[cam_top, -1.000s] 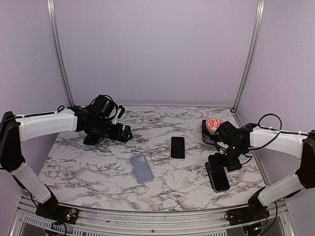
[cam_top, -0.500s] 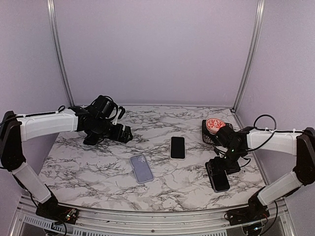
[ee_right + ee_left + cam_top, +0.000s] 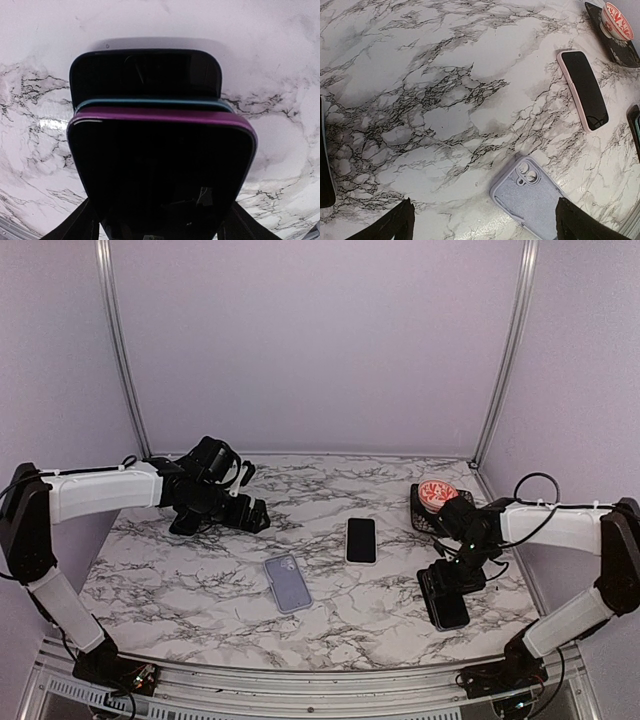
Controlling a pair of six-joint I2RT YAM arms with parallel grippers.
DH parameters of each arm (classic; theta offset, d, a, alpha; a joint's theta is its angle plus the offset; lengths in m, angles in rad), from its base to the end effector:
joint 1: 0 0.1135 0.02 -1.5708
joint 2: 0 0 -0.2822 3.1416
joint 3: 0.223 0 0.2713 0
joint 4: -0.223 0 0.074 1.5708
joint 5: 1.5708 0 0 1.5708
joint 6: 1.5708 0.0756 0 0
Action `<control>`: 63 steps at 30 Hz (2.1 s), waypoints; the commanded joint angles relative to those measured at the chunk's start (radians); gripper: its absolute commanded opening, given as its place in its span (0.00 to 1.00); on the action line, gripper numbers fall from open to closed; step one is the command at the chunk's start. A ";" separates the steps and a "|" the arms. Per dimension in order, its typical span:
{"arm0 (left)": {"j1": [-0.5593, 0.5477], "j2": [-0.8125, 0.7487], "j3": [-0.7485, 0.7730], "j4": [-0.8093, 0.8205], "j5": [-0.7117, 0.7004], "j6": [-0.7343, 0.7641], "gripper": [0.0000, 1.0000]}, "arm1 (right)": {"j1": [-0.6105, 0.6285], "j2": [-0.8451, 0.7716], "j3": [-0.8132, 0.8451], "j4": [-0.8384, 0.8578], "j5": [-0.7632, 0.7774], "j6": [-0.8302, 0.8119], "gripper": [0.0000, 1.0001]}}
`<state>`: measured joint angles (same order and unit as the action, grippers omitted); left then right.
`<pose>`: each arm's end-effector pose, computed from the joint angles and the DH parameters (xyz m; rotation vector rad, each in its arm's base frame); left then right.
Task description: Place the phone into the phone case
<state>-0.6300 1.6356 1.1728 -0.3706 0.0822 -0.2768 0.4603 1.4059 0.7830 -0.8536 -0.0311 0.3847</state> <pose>0.3214 -0.2420 0.2201 0.4717 2.4203 -0.5084 0.2119 0.1077 0.1373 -0.1181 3.0643 0.1028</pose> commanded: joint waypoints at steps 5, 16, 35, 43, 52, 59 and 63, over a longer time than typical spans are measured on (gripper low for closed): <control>0.009 0.006 -0.004 -0.007 0.025 0.001 0.99 | -0.004 -0.058 0.125 -0.079 0.071 -0.015 0.40; 0.096 -0.026 -0.032 0.026 0.036 -0.086 0.99 | 0.412 -0.092 0.262 0.555 0.207 -0.052 0.12; 0.134 -0.205 -0.085 0.053 -0.180 -0.100 0.99 | 0.744 0.629 0.781 0.509 0.426 0.118 0.00; 0.134 -0.208 -0.088 0.057 -0.143 -0.105 0.99 | 0.744 0.620 0.744 0.493 0.457 0.188 0.00; 0.135 -0.197 -0.091 0.059 -0.142 -0.105 0.99 | 0.720 0.658 0.773 0.435 0.426 0.229 0.00; 0.135 -0.192 -0.091 0.061 -0.137 -0.105 0.99 | 0.685 0.727 0.836 0.360 0.294 0.252 0.00; 0.135 -0.190 -0.091 0.060 -0.136 -0.102 0.99 | 0.678 0.743 0.863 0.333 0.244 0.250 0.00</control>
<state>-0.5011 1.4433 1.0943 -0.3332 -0.0608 -0.3790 1.1484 2.1269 1.5963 -0.4698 0.2783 0.6113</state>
